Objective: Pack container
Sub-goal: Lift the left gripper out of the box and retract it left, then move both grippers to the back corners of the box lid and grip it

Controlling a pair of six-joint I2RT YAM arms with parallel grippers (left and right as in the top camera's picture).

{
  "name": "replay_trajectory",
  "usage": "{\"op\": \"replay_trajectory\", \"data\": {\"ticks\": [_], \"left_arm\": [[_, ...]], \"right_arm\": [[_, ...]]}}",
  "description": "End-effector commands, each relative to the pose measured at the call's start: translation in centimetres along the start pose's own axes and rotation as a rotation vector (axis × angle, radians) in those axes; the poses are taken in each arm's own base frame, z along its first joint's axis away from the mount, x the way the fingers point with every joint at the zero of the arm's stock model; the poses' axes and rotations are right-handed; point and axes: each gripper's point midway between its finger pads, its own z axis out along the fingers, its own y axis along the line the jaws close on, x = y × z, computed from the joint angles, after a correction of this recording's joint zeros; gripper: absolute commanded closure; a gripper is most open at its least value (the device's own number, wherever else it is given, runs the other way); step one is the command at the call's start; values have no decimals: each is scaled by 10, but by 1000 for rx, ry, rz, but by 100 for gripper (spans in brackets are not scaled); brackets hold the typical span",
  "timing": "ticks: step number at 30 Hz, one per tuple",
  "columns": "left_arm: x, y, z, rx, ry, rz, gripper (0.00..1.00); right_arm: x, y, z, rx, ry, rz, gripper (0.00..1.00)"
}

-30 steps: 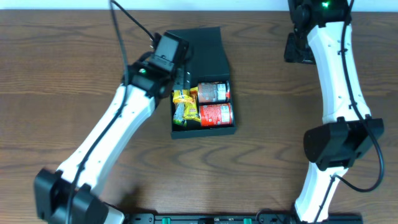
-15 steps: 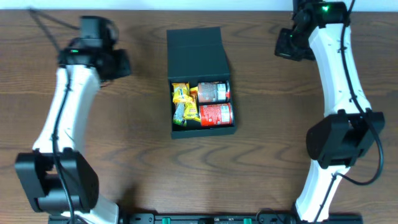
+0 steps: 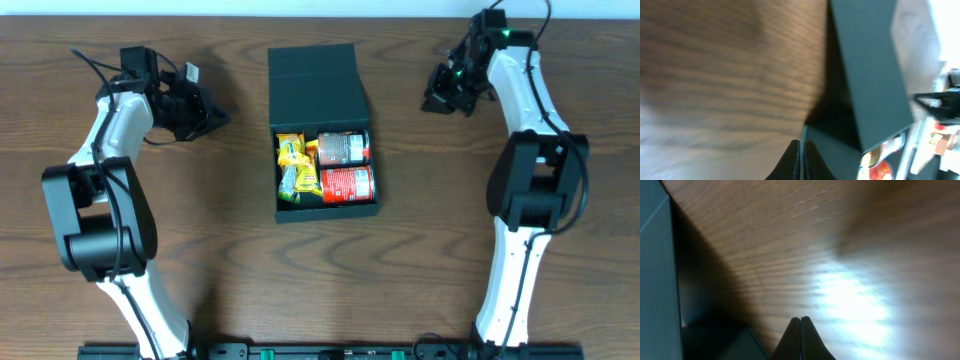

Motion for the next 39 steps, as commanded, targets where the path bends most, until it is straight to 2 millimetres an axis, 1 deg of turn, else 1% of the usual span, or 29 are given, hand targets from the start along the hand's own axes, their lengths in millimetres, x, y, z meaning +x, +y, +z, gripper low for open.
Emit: {"op": "replay_trajectory", "data": {"ticks": [1,3,4,7,10,12,16,20,22,27,28,29,31,35,37,39], "left_arm": [[-4,-19,5,168,25,-31,94],[-13,-15,12,182,6,-66,94],[-17,-13,17,194,1,-95,95],[-20,-12,28,248,17,-127,94],[-19,0,39,232,24,-154,94],[-19,4,45,231,33,-185,95],[-19,4,51,231,40,-194,94],[-20,-1,57,215,33,-196,95],[-18,0,65,168,23,-185,94],[-12,-14,79,160,28,-134,94],[-12,-16,81,161,27,-129,94],[-11,-18,83,160,30,-130,94],[-8,-20,87,147,33,-133,94],[-5,-23,93,129,35,-123,94],[-4,-24,95,127,36,-123,94],[-4,-27,96,132,35,-130,94]], "right_arm": [[2,33,-8,-178,27,-9,98],[-6,42,-9,-222,-2,-15,98],[-10,43,-9,-227,-12,9,99],[-19,46,-9,-264,-30,41,99],[-27,52,-8,-304,-45,57,98],[-30,54,-3,-323,-46,78,98],[-32,68,9,-410,-12,98,98],[-30,75,20,-399,-10,94,99],[-27,73,30,-363,-12,93,98],[-22,69,46,-313,-7,83,99],[-22,64,52,-294,-6,87,98],[-22,63,53,-289,-7,84,98],[-21,58,61,-278,3,89,98],[-14,49,76,-259,40,107,99],[-11,47,83,-254,57,113,98],[-6,50,87,-269,78,112,99]]}}
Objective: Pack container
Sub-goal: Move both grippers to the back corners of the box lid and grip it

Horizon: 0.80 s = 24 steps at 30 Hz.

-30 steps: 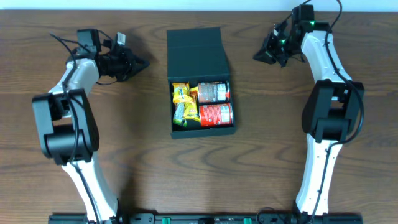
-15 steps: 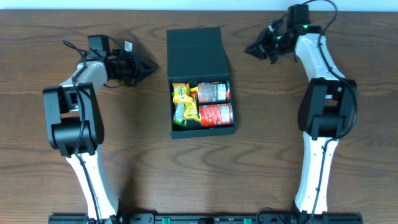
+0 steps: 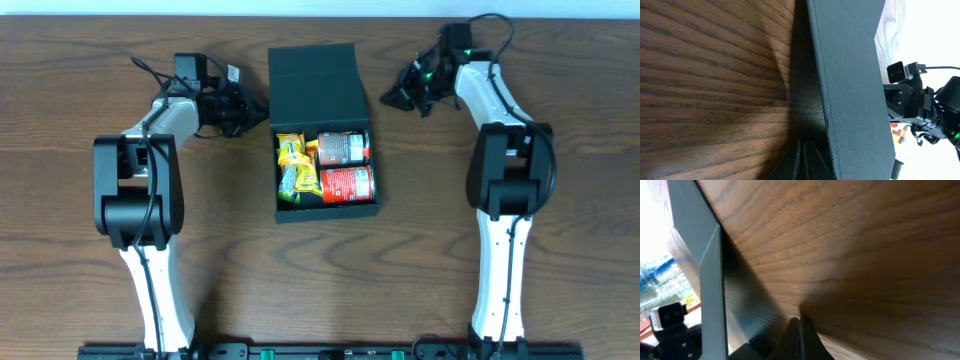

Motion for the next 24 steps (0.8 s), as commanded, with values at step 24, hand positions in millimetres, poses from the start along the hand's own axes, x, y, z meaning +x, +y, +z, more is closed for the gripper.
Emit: {"op": "replay_trajectory", "data": {"ticks": [24], "left_arm": [[-11,-53,16,153,-36,86,94]], "right_arm": [[-2,28,15,-152,32,-38,98]]}}
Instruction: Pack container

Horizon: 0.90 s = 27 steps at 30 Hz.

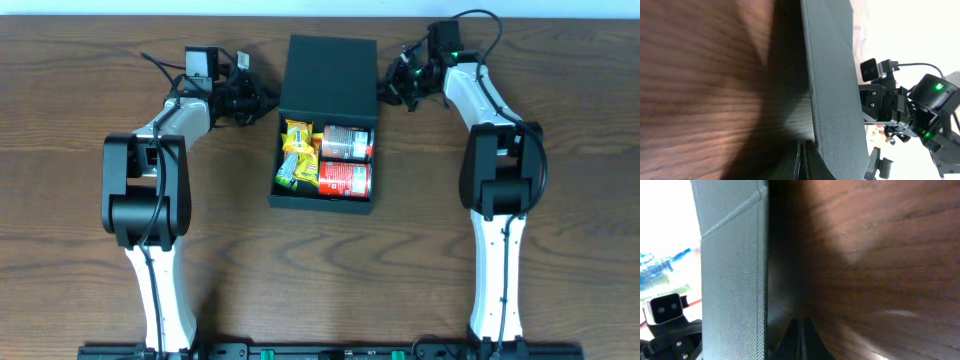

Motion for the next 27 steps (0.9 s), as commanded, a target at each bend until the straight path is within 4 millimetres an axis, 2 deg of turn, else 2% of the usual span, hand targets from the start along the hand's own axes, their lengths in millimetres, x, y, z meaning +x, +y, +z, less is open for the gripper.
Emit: {"op": "replay_trajectory", "data": {"ticks": [1,4,11,21,27], "left_arm": [[-6,-13,3,45,-7,45,94],[-12,-21,3,72,-28,87,95],[-10,-28,2,105,-12,95,94],[-12,-68,-5,271,7,192,94],[-6,-69,-6,285,38,189,94]], "right_arm": [[-2,-2,0,-64,36,37,98],[-5,6,-4,-113,39,44,98],[-6,40,-17,-218,47,-5,98],[-6,84,-50,-263,-4,-98,98],[-5,103,-69,-281,-34,-159,98]]}}
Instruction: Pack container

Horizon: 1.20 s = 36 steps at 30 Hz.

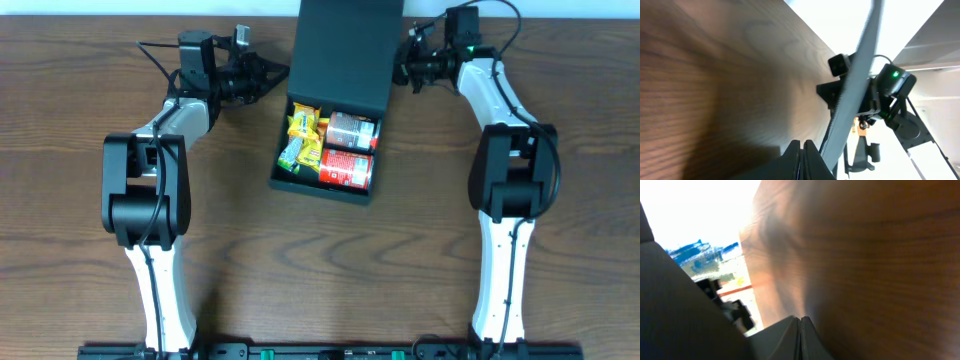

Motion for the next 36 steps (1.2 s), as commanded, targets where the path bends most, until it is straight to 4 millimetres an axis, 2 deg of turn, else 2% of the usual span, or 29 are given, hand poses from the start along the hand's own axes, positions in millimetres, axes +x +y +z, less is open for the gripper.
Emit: {"op": "replay_trajectory", "data": {"ticks": [1,9,13,20,30,36], "left_arm": [[11,-13,4,59,71,4,94],[16,-10,3,55,91,6,94],[16,-10,3,56,91,7,94],[10,-10,-2,62,78,14,94],[-6,-27,-11,119,41,40,94],[-7,-31,-11,130,40,48,94]], "right_arm": [[4,54,-24,-67,-12,-103,98],[0,49,-41,-59,-22,-96,98],[4,44,-41,-45,-9,-96,98],[2,47,-43,-50,-15,-104,98],[2,71,-50,-97,-9,-134,98],[14,80,-39,-112,28,-156,98]]}}
